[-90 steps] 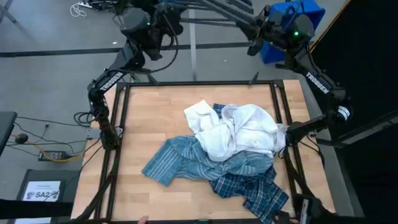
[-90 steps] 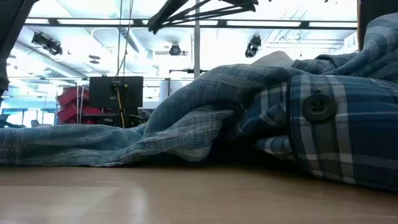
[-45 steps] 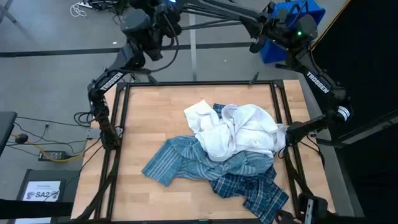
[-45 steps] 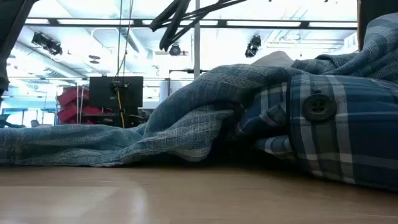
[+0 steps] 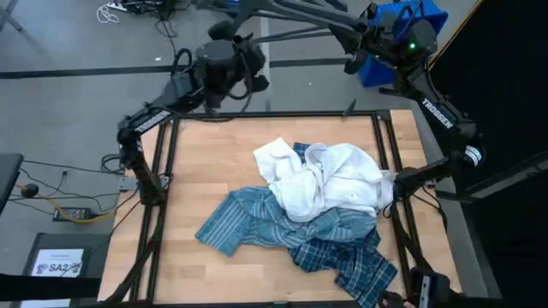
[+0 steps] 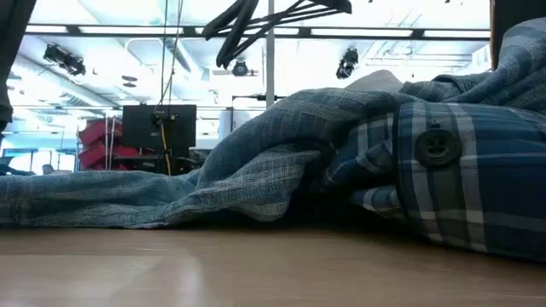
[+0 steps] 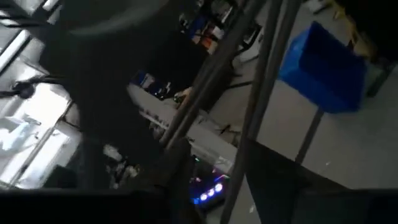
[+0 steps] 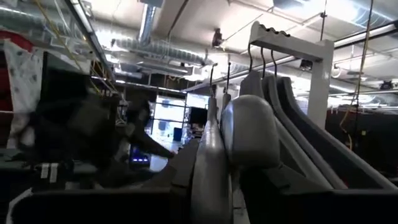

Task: Hang clothes
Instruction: Hang the black hangers on the hanging rack

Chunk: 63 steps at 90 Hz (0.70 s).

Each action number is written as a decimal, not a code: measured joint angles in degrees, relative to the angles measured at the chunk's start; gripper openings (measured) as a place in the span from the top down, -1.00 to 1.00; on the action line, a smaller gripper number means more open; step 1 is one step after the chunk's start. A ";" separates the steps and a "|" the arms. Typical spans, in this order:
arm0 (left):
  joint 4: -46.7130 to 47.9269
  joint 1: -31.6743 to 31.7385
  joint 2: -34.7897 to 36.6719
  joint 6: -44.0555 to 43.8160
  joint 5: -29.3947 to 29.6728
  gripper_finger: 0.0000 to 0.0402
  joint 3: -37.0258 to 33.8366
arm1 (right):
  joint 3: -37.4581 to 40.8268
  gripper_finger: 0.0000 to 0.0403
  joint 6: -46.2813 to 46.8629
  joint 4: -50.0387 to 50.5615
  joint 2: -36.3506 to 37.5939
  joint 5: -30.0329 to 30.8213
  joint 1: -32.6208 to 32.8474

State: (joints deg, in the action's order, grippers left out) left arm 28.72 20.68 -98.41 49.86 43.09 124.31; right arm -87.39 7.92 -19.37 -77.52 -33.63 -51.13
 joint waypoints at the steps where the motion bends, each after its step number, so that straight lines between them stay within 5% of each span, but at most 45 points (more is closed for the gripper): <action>1: -0.76 0.38 0.00 0.37 -0.61 0.42 -0.52 | 0.00 0.72 0.00 -0.01 0.00 0.00 0.00; 22: -16.26 6.04 0.11 9.64 -3.65 0.47 -11.17 | 0.00 0.72 0.02 -0.09 0.00 -0.17 0.00; 63: -14.01 8.32 0.19 6.32 -12.34 0.22 -14.18 | 0.00 0.72 -0.02 -0.25 0.00 -0.96 -0.19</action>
State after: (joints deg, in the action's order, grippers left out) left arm 14.72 29.00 -98.22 56.18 30.75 110.13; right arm -87.39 7.90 -19.62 -77.52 -34.59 -51.32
